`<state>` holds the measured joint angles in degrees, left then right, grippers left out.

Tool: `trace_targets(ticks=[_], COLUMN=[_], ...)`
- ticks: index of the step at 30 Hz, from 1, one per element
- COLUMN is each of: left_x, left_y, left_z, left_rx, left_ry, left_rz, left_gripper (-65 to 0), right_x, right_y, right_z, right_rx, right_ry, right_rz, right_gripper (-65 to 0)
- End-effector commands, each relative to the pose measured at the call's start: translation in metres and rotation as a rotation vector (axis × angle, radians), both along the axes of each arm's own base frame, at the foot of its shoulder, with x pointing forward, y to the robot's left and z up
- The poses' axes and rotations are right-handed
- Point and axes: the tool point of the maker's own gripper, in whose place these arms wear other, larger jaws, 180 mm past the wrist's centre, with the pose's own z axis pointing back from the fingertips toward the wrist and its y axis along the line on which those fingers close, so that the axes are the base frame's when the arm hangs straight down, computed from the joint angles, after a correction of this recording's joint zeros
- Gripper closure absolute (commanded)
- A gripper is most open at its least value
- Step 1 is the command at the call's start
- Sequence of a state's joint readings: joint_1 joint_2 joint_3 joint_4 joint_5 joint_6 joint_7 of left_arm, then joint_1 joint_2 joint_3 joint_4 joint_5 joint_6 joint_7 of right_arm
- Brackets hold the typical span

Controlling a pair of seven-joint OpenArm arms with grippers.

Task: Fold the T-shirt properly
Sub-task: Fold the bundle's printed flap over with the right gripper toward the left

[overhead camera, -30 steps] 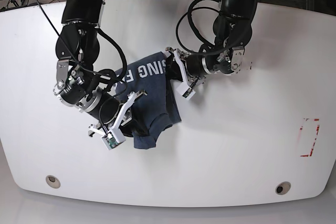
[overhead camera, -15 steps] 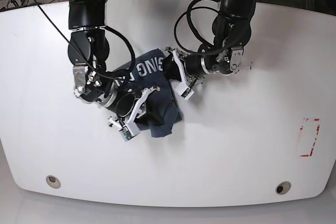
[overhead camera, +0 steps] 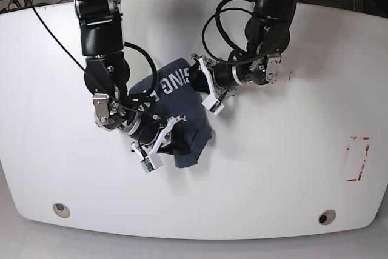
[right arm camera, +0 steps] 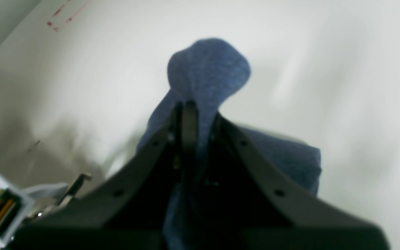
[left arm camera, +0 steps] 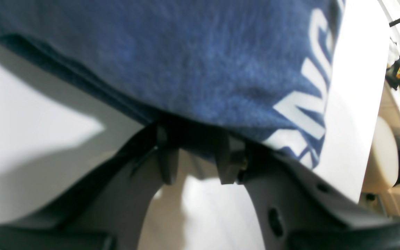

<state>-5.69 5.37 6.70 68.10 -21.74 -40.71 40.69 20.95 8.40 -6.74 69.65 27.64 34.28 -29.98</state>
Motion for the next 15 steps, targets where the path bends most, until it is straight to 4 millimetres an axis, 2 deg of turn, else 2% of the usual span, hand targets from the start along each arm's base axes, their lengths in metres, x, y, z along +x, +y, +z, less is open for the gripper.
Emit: trace_targets(ticks=[1, 10, 12, 13, 15], left_x=[-0.009, -0.01, -0.01, -0.01, -0.01], left_y=[0.004, 0.004, 0.004, 0.004, 0.004], left_z=[-0.012, -0.012, -0.013, -0.013, -0.013], left_rx=[0.063, 0.063, 0.064, 0.064, 0.064], left_ry=[0.031, 0.034, 0.034, 0.034, 0.034], left_rz=[-0.022, -0.022, -0.023, -0.023, -0.023], left_gripper=[-16.5, -16.5, -16.5, -16.5, -16.5], right_x=[0.02, 0.029, 0.03, 0.031, 0.031], right_y=[-0.003, -0.014, -0.016, -0.017, -0.018], right_z=[0.024, 0.005, 0.002, 0.0, -0.002], right_rx=[0.019, -0.123, -0.135, -0.138, -0.139], right_ry=[-0.071, -0.075, -0.08, -0.086, -0.088], right_rz=[-0.013, -0.03, -0.035, -0.04, -0.044], right_gripper=[0.0, -1.3, -4.1, -9.4, -15.9])
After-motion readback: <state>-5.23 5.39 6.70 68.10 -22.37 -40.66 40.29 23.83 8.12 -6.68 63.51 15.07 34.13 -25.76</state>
